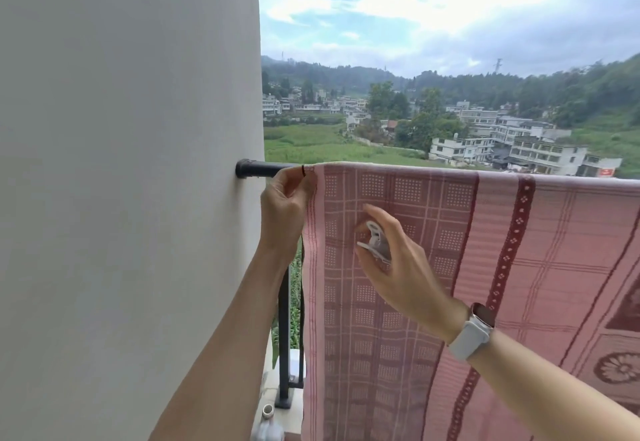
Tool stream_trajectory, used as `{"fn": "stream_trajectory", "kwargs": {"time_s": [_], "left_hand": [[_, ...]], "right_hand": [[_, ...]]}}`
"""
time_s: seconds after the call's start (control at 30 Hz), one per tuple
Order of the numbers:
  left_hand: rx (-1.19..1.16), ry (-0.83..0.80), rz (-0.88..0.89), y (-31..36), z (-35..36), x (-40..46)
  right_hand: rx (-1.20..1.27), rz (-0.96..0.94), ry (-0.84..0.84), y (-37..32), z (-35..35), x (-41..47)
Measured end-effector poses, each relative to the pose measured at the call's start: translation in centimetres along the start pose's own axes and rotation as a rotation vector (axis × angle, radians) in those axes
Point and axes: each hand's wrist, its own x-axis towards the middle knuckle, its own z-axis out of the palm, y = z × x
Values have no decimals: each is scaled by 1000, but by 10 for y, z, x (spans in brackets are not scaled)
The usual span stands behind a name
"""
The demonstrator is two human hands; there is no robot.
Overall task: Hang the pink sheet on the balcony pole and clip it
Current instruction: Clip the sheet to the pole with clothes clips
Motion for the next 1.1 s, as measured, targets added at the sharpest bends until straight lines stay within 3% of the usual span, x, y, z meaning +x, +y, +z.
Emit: {"fn": "stream_trajectory", "kwargs": {"time_s": [0.17,0.3,0.37,0.5,0.63,0.77,0.9,1.0,1.1], "left_hand": [[-32,-332,-272,-33,-16,-33],[44,-468,-322,-54,-30,-57],[17,-431,-310,-60,-37,-62],[44,-123,-179,-50,-39,-51],[152,30,-9,-39,-35,-51],[509,125,375,-38,-18,-72],[700,70,666,-42,-7,-84],[645,33,629,-47,-10,-86],[540,89,409,-50,-17,-74]], "right_hand": [[-63,39,-40,6,1,-21],[-83,36,-34,8,-3,-30],[-99,37,-45,8,-3,-32],[-109,2,-73,3,-2,-29],[-34,-135,-43,-12,-11,6],[-268,-202,75,-33,-22,55],[-526,-88,14,-46,-9,65],[-677,-35,-50,-40,1,59],[-612,-34,-14,-32,-3,57]]}}
